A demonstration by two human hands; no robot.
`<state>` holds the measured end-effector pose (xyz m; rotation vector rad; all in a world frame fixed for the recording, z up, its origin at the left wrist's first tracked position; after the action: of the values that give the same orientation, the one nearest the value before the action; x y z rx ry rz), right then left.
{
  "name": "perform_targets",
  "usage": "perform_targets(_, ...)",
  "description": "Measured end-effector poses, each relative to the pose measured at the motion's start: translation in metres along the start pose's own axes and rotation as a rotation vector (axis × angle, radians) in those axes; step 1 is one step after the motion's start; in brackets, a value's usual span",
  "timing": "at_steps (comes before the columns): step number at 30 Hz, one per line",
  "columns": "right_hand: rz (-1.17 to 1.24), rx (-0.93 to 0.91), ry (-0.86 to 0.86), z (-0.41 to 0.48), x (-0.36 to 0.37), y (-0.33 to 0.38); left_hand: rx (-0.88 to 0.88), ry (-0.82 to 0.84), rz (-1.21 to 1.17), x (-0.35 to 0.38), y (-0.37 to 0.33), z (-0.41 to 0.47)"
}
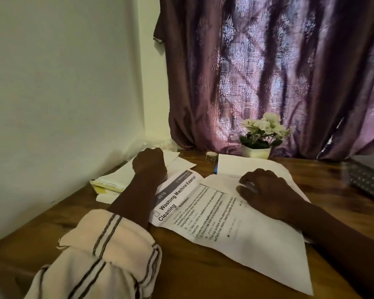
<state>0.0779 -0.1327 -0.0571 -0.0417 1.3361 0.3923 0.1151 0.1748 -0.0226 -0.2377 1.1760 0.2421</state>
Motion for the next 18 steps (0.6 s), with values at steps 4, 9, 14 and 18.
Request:
perform_targets(4,0.029,-0.004,0.001,-0.002,0.000,-0.001,-0.006,-0.009,0.017,-0.004,-0.007,0.000)
perform_targets(9,0.065,-0.010,0.022,-0.004,0.001,-0.003,0.018,0.024,-0.045,0.011,0.001,0.000)
perform_targets(14,0.049,-0.010,0.044,-0.004,-0.002,-0.002,0.084,-0.034,-0.039,0.008,-0.013,-0.002)
perform_targets(18,0.084,-0.012,0.054,-0.007,-0.002,-0.003,0.044,-0.138,-0.063,-0.007,-0.020,-0.010)
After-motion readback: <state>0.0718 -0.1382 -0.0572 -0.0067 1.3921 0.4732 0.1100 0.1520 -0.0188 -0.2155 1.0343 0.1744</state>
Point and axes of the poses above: each hand's wrist, its own z-axis towards the middle knuckle, its own x-axis out of the palm, y = z × x, the point moved 5 cm from there along z, towards the middle knuckle, and after that the axes turned 4 degrees about y, right-handed, at the moved point
